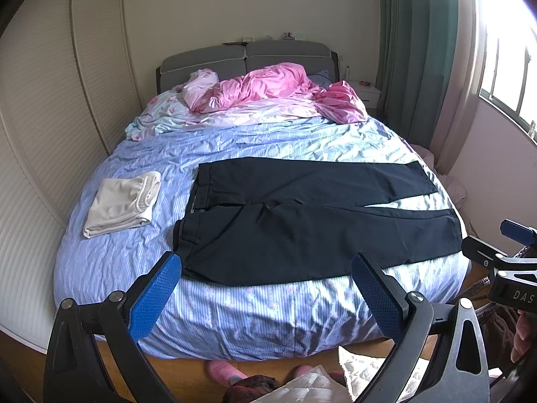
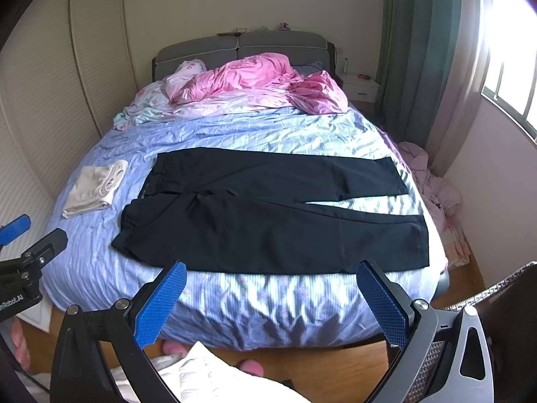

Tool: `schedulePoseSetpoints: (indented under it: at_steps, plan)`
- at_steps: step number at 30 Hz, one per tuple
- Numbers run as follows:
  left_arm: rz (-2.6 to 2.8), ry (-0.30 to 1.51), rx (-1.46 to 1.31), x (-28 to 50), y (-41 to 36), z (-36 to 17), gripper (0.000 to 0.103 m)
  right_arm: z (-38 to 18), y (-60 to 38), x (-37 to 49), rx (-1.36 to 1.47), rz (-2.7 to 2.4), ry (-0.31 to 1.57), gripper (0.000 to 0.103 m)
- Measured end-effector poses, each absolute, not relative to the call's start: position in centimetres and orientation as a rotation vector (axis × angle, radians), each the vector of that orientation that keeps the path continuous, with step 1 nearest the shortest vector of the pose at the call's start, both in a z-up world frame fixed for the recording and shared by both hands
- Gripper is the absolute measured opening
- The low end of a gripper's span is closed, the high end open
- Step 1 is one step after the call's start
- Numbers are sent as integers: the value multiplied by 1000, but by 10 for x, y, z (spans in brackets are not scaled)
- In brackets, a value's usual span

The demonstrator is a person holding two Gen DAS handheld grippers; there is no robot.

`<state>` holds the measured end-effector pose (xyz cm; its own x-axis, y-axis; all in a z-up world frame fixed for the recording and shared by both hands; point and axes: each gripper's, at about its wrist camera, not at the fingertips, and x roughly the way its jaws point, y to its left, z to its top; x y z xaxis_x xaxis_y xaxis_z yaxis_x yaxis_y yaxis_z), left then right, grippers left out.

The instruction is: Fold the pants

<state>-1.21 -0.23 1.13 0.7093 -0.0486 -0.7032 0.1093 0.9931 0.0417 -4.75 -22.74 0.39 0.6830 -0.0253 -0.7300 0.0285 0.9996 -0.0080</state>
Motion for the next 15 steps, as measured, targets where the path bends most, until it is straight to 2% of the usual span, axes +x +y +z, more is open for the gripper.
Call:
schedulePoseSetpoints:
  at_steps: [15]
  plan:
    - [-88, 787, 80, -12, -2, 12, 103, -1, -227, -45, 4, -30, 831, 103]
